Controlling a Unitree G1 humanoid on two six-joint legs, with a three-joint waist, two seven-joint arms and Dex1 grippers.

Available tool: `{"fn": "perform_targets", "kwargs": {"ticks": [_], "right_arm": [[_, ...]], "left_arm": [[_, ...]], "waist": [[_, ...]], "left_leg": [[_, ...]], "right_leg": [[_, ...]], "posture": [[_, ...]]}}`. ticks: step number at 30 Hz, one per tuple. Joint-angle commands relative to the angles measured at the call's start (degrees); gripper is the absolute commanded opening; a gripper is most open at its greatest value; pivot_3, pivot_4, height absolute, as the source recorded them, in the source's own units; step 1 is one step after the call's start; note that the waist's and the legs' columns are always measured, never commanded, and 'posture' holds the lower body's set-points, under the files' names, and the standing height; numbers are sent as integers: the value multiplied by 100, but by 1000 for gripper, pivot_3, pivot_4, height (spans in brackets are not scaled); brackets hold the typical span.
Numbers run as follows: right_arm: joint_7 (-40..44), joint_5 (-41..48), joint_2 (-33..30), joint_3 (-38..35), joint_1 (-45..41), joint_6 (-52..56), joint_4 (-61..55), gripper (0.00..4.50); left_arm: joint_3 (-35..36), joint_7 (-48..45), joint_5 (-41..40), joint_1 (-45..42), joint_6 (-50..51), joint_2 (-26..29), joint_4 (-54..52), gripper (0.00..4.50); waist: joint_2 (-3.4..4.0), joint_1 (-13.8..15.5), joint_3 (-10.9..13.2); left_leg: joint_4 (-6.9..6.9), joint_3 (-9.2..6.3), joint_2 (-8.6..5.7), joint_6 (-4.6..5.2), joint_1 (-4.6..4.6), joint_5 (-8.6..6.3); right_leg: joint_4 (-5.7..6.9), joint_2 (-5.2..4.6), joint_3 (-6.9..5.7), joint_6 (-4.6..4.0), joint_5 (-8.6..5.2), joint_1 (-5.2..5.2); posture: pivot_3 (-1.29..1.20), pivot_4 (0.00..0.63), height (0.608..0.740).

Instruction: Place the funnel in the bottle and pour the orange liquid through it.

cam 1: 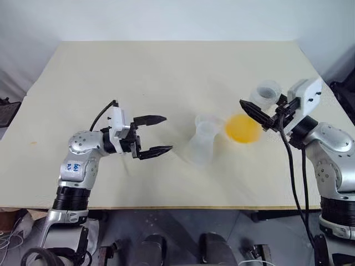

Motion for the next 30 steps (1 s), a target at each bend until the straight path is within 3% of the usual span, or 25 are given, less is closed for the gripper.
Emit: {"fn": "perform_targets", "kwargs": {"ticks": [1,15,30], "right_arm": [[-227,-258,-238,102,-266,266,-583,2528],[-49,-2700,-1250,1771,-792,-90,-1080,2528],[-47,-4014,-1055,2024,-1181,-610,-876,2528]], "left_arm": [[-15,-87,20,-199,-146,-43,126,4500],[-189,-225,217,-447,-464,-221,585,4500],[-291,-514,281,-875,-727,-380,1157,4500]], "waist": [[0,2,0],[0,4,0],[-1,-4,0]], "left_leg": [[1,0,-1,0,-1,0],[0,0,-2,0,-7,0],[1,0,-2,0,-10,0]], "right_leg": [[-1,0,0,0,0,0],[-2,1,0,0,0,-6],[-3,1,-1,0,0,-9]], "posture": [[0,150,740],[0,150,740],[0,150,740]]}}
